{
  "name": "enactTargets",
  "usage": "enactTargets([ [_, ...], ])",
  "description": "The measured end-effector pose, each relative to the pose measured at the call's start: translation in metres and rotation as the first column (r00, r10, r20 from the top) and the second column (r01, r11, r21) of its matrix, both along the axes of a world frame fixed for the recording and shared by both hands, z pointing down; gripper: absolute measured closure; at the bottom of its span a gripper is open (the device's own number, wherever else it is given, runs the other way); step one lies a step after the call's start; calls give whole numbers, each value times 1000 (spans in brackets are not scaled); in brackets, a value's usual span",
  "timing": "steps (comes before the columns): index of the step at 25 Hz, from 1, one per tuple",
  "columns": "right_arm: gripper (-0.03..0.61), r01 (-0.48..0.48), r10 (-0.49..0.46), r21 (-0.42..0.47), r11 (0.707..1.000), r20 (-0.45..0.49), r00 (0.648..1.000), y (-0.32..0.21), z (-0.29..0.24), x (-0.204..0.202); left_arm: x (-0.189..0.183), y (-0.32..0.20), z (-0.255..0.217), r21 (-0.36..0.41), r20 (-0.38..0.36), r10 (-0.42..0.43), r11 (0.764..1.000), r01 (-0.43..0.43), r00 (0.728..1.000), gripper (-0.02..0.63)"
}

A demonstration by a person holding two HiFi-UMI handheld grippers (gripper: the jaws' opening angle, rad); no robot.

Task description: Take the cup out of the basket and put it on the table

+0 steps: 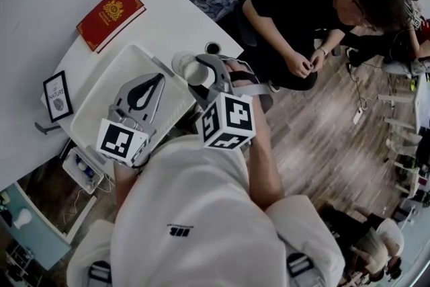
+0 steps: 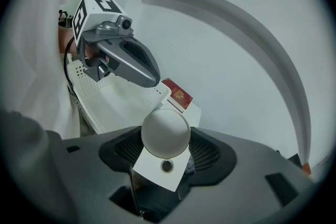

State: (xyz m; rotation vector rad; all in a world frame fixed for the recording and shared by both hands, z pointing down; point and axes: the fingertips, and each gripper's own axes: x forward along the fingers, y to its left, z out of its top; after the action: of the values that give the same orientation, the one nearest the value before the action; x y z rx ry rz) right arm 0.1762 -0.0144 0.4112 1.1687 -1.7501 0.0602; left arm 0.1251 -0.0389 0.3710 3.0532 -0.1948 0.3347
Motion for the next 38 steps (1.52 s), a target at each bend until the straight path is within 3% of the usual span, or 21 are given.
enactTargets([
  [19, 301, -85, 88, -113, 990, 26, 996, 12, 47, 52, 46, 2, 19, -40, 34, 63, 997, -61, 997, 604],
  [38, 301, -91, 110, -236, 968, 69, 992, 17, 104, 66, 71, 7, 35, -85, 66, 95, 992, -90, 993, 604],
])
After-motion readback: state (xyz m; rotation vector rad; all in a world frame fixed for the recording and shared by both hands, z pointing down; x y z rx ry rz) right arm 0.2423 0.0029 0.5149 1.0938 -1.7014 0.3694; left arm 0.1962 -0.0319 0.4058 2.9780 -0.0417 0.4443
